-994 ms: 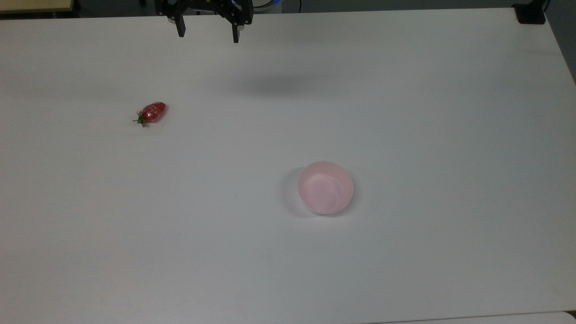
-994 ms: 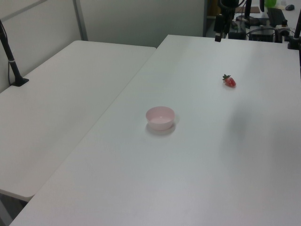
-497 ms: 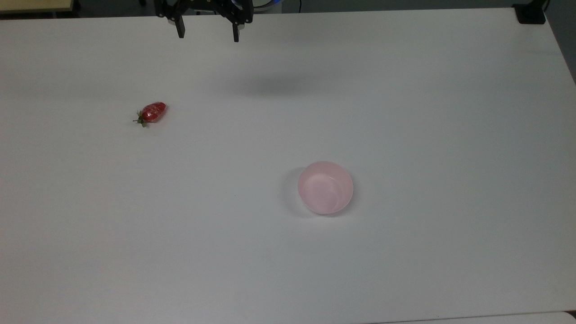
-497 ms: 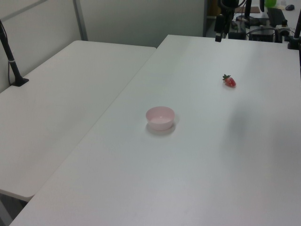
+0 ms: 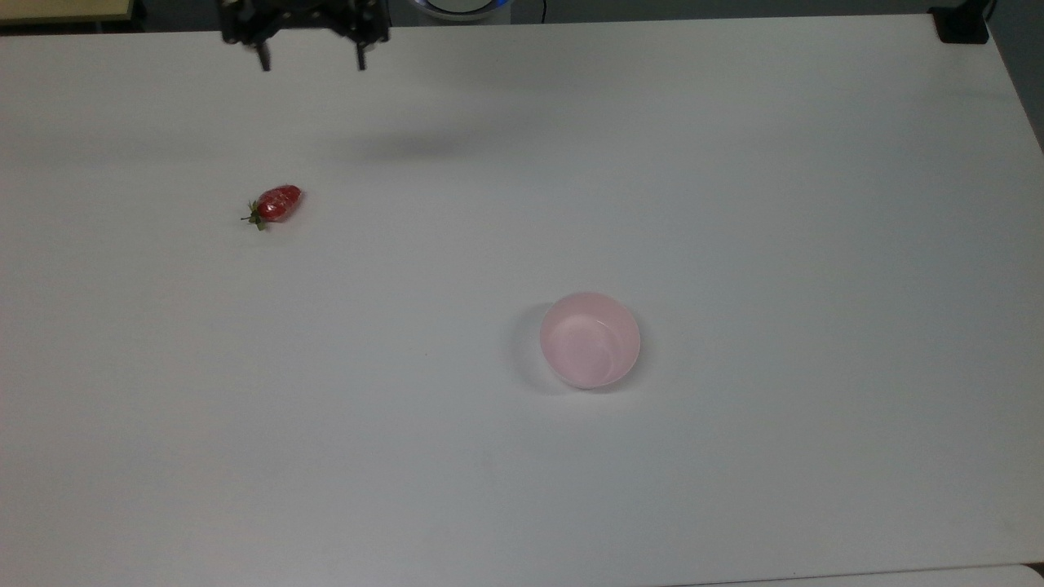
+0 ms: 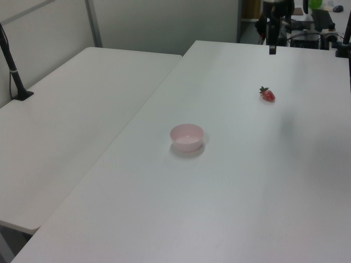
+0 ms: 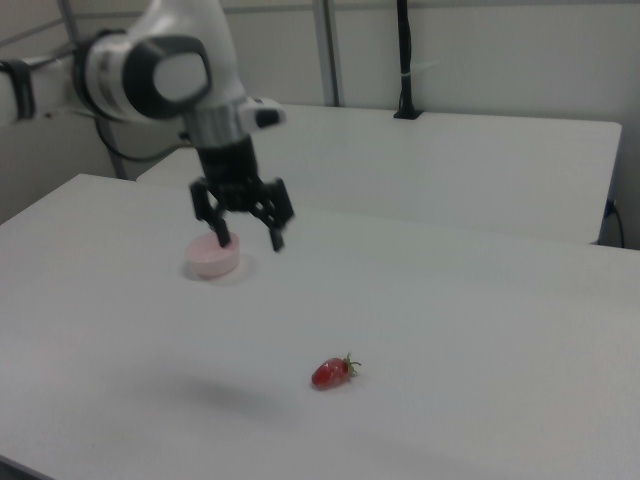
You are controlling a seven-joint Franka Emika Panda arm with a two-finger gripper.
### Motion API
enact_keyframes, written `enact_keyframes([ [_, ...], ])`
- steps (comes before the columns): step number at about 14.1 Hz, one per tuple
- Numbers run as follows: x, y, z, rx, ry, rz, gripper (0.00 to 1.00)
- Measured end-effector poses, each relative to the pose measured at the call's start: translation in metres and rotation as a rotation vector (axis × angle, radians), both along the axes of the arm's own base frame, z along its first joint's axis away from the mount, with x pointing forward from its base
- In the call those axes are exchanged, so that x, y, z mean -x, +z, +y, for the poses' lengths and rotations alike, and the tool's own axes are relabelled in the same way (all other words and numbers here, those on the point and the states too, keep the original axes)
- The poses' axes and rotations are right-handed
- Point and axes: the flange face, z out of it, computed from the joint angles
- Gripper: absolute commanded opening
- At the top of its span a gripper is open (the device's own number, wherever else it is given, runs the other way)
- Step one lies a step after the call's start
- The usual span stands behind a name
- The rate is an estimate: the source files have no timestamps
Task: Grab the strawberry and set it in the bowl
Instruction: 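Move the open gripper over the red strawberry and lower it, then close the gripper on the strawberry and lift it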
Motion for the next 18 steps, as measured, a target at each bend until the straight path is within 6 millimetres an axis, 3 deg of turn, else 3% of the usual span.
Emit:
enact_keyframes([
  [4, 0.010, -0.086, -0.082, 0.000, -0.183, -0.047, 1.00],
  [8, 0.010, -0.136, -0.116, 0.006, -0.319, -0.068, 1.00],
  [11, 0.006, -0.169, -0.130, -0.021, -0.456, -0.080, 1.00],
  [16, -0.003, -0.214, -0.126, -0.026, -0.583, -0.105, 0.99],
  [17, -0.003, -0.222, -0.123, -0.025, -0.582, -0.096, 0.90],
  [18, -0.003, -0.226, -0.121, -0.025, -0.582, -0.089, 0.74],
])
